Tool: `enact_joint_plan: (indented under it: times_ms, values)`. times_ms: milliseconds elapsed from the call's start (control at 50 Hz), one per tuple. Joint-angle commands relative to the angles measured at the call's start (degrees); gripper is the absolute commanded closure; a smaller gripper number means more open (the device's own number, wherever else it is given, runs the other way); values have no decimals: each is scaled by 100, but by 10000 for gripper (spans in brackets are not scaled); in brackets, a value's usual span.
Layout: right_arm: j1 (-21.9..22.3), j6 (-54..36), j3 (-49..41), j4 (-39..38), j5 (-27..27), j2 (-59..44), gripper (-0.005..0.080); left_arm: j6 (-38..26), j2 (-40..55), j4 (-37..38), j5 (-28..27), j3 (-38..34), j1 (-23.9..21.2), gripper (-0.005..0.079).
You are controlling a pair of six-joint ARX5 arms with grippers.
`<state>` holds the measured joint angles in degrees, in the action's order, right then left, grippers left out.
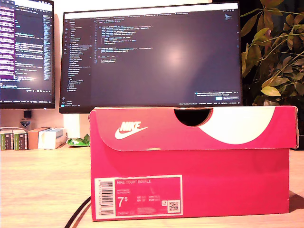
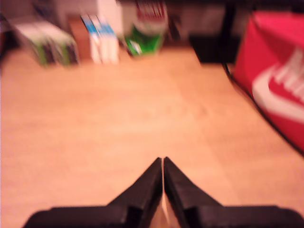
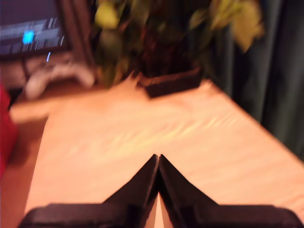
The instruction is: Close the red shoebox by pushing the lid with your left arm and holding the box in place with your right arm
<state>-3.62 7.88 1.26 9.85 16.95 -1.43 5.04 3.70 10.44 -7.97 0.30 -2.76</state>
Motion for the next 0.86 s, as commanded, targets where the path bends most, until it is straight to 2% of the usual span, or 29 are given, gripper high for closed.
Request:
enact_joint_plan:
  times_ms: [0, 300, 840]
  values:
    - [83, 26, -101, -46, 2, 87, 764, 7, -168, 101, -15, -177, 79, 761]
    - [337, 26, -98, -50, 4, 133, 764, 9, -442, 98, -13, -177, 299, 761]
    - [337, 26, -98, -50, 7, 133, 764, 9, -439, 98, -15, -177, 319, 761]
